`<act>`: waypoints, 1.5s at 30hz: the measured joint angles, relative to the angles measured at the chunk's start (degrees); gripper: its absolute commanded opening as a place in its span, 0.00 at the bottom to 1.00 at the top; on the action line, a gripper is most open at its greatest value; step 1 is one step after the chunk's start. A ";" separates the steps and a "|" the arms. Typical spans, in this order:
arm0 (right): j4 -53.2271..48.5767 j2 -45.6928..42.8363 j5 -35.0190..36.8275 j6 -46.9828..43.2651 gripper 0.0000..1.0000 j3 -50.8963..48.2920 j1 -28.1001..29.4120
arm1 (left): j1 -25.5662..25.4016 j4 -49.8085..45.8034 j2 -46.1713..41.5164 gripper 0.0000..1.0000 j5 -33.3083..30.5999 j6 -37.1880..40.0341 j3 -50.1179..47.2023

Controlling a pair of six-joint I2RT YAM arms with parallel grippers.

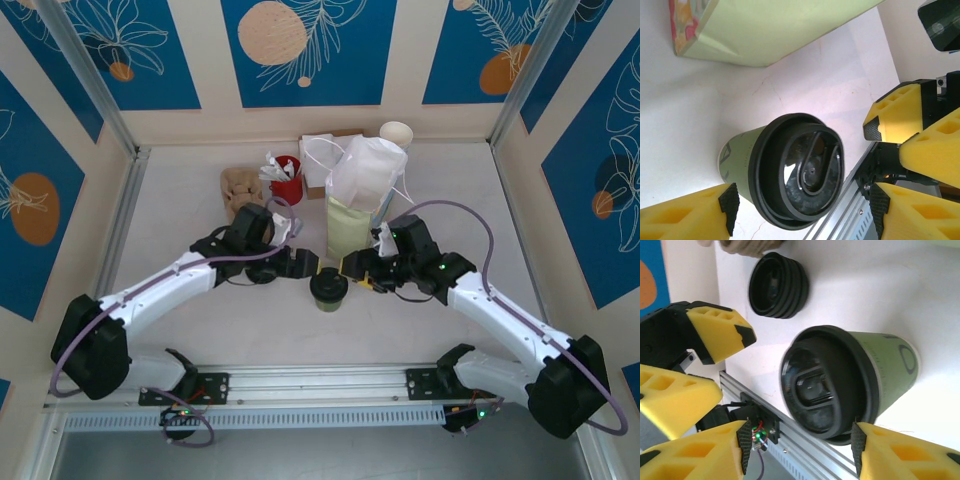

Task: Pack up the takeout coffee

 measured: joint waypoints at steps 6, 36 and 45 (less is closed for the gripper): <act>-3.89 -2.86 0.17 -1.73 0.57 4.98 0.00 | 0.00 -4.37 -3.50 0.71 -3.56 1.66 4.22; -16.00 -8.37 -4.72 -14.78 0.53 23.47 -19.91 | 19.37 -16.87 -15.41 0.79 -29.75 -1.38 7.26; -11.96 -5.81 -13.29 -14.78 0.53 23.34 -24.22 | 26.91 -10.38 -6.62 0.69 -21.51 -6.40 2.01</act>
